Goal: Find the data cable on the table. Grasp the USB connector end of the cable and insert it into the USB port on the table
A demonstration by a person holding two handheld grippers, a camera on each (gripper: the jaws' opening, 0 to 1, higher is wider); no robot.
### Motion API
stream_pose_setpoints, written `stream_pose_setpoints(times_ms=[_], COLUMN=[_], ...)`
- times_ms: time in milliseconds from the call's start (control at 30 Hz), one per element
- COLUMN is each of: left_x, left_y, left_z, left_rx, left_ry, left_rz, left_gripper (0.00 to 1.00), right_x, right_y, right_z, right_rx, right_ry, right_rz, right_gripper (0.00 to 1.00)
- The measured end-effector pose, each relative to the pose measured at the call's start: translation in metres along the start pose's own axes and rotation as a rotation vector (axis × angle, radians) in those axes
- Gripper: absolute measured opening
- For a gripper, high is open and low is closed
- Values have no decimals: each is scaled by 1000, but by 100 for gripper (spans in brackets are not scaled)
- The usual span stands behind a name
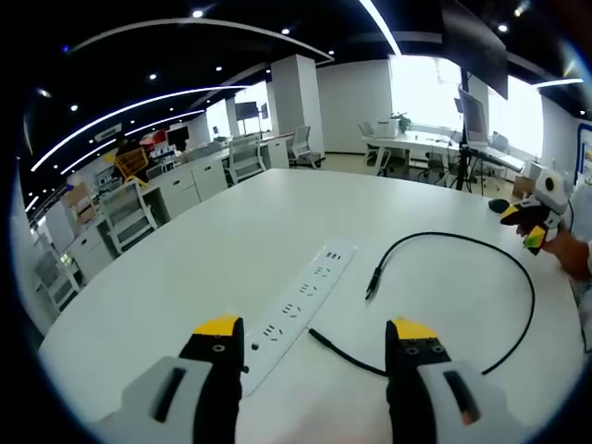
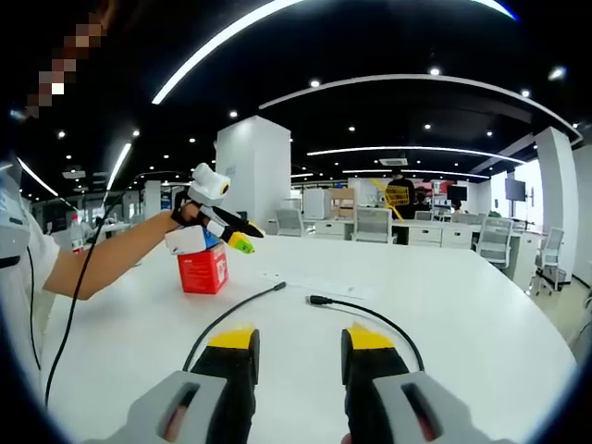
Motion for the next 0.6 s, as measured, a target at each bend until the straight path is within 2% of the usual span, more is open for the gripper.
stream_pose_setpoints(times_ms=[600], left_x=[0], left_y=[-1], left_z=[0], left_rx=[1], left_ry=[-1], left_rz=[2], left_gripper=[62], right_x=[4], right_y=[-5], right_z=[-5], right_rx=[-9], right_ry=[23], right_rz=[-7], right_gripper=[39])
Point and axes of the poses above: the point that each gripper's makers call its tool centre point, and the gripper's own axes: x roughly forward along the fingers, y roughly to its left, z roughly out of its top, the point moved 7 cm from there along -x, roughly backward along the fingers, and after that the axes turned 15 degrees about -z, right-handed, at the moved point
